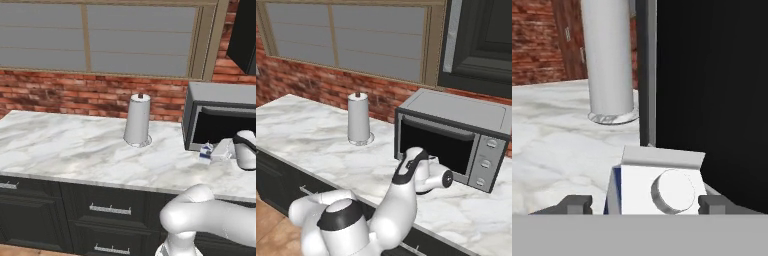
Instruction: Move the drinks to the dining counter.
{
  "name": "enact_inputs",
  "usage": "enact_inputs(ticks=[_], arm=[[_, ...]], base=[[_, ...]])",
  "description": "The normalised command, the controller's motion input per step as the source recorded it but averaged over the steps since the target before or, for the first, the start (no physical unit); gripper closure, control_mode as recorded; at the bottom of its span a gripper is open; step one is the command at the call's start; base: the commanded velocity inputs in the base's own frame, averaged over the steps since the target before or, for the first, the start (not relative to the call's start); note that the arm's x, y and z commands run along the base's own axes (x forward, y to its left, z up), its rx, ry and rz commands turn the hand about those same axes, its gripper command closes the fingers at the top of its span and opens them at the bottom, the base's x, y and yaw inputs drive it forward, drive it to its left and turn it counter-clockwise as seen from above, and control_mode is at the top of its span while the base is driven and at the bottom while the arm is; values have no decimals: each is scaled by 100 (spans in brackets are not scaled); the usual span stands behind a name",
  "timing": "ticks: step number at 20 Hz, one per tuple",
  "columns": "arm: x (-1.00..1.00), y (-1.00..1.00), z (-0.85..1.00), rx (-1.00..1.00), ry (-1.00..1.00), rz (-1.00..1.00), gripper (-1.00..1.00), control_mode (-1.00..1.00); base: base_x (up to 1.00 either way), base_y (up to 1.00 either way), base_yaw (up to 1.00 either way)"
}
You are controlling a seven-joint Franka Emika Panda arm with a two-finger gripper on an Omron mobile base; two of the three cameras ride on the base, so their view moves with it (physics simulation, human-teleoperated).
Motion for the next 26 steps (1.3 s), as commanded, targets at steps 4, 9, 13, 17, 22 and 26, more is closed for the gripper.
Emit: enact_inputs(ticks=[4, 9, 13, 17, 22, 26], arm=[[-3, 0, -3, 0, -5, 0, 100, -100], [-45, 12, 6, 0, -23, 0, 100, -100], [-66, 20, 42, 0, -28, 4, 100, -100], [-88, 38, 68, -1, -28, 14, 100, -100], [-99, 64, 53, -3, -20, 22, 100, -100], [-90, 69, 33, -9, -16, 22, 100, -100]], base=[[0, 0, 0], [0, 0, 0], [0, 0, 0], [0, 0, 0], [0, 0, 0], [0, 0, 0]])
